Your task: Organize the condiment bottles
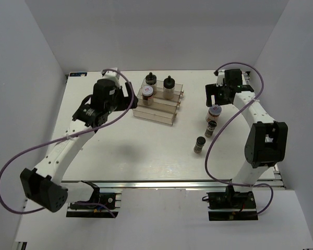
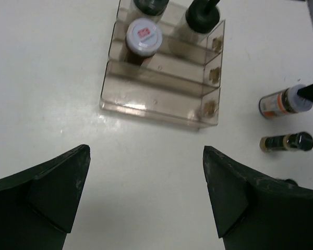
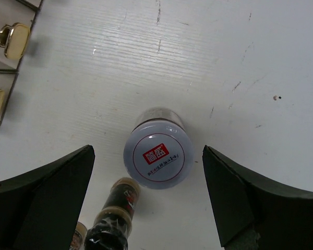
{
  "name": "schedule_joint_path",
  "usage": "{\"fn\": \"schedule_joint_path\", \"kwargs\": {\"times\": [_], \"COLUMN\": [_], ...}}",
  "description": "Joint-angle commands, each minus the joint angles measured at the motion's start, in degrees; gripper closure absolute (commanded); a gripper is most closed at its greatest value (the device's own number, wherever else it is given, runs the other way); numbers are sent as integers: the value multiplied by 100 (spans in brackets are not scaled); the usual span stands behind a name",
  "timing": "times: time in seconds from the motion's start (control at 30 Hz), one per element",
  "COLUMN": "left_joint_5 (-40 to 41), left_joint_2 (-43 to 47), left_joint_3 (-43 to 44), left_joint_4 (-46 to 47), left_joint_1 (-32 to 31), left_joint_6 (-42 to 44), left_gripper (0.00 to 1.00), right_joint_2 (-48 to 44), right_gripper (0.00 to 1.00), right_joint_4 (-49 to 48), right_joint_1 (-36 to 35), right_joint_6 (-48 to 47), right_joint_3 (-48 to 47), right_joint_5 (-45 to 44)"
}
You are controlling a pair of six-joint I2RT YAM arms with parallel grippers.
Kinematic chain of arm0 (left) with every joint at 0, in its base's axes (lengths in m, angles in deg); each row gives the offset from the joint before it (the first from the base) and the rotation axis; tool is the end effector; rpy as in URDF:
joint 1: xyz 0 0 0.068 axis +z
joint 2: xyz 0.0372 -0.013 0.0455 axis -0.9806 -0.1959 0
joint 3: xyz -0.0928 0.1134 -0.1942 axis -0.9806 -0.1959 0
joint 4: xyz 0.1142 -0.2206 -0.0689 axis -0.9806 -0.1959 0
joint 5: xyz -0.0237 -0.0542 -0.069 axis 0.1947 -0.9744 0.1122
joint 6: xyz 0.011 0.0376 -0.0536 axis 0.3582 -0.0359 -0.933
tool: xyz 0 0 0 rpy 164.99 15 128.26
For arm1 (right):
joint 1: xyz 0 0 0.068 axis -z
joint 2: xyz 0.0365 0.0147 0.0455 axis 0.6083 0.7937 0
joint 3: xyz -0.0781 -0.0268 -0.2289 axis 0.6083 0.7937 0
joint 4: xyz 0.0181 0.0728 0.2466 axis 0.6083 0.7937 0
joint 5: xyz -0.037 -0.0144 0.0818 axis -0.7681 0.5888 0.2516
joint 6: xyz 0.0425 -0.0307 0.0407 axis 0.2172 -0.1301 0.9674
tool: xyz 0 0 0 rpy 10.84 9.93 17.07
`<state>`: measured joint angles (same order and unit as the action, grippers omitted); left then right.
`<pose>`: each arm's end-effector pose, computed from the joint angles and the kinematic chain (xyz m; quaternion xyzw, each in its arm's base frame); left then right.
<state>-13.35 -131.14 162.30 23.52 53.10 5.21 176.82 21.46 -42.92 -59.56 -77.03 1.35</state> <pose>0.2817 -0.1280 0.3422 -0.0075 0.8601 -0.1608 0.4841 0.3872 0.0396 0.2414 -0.1037 0.9205 0.0219 0.3761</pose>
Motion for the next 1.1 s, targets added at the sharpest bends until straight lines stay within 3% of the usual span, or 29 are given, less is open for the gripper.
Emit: {"fn": "schedule_joint_path", "kwargs": {"times": [0.0,0.27,0.8,1.07], "left_joint_5": [147,183,86,77], "left_joint_2": [545,1284,1188,1161], "left_joint_3": [-538,-1373,-1435,-1462], "left_joint_4": [-194,-239,-266,-239], "left_joint_1": [12,12,12,12], "left_joint_6": [-316,-887,-905,-905], "left_gripper": [2,2,2,2], "right_joint_2": [121,455,605,719], "right_gripper": [11,11,12,18], "right_joint_4": [56,170,364,346], "right_joint_1": [62,80,88,88], "right_joint_6": [73,81,-42,-94], "right_joint_3": [-365,-163,-40,-75], "right_joint_5": [-28,-46,-151,-265]}}
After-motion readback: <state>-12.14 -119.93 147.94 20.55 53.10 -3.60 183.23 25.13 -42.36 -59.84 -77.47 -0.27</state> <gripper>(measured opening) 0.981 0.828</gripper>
